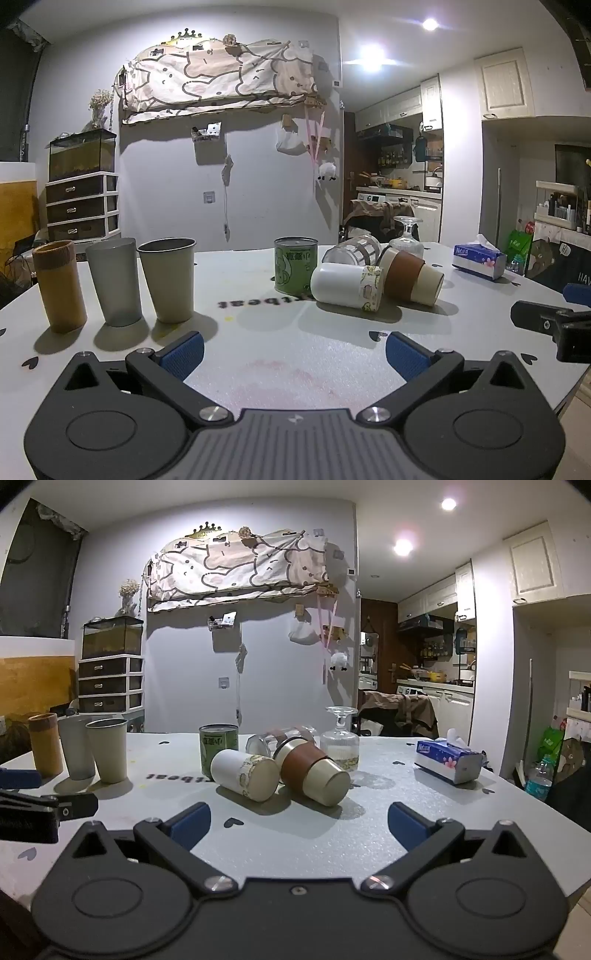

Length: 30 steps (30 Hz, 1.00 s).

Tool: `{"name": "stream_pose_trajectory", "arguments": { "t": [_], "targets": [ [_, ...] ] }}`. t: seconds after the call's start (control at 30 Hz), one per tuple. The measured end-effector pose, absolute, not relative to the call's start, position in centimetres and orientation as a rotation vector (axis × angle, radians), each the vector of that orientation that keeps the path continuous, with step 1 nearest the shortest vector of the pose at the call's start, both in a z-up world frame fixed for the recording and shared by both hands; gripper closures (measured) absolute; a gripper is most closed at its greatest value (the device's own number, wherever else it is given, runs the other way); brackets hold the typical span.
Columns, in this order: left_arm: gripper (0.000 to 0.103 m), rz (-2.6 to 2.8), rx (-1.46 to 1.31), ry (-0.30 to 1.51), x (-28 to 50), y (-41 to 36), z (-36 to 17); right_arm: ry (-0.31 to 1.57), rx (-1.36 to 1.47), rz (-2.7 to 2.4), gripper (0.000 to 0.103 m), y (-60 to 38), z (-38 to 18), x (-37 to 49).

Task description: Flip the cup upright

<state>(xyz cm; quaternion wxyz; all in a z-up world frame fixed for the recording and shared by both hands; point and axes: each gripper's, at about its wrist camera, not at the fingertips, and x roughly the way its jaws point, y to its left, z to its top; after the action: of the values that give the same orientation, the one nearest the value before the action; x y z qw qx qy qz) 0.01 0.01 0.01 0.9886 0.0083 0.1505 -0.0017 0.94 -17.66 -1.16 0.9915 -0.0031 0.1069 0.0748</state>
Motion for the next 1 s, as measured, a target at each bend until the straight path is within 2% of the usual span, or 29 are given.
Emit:
{"name": "stream_pose_trajectory", "arguments": {
  "t": [1.0],
  "targets": [
    [0.000, 0.001, 0.015, 0.306, 0.26, 0.15, -0.19, 0.220, -0.005, 0.147, 0.000, -17.22, -0.75, 0.63]
  ]
}}
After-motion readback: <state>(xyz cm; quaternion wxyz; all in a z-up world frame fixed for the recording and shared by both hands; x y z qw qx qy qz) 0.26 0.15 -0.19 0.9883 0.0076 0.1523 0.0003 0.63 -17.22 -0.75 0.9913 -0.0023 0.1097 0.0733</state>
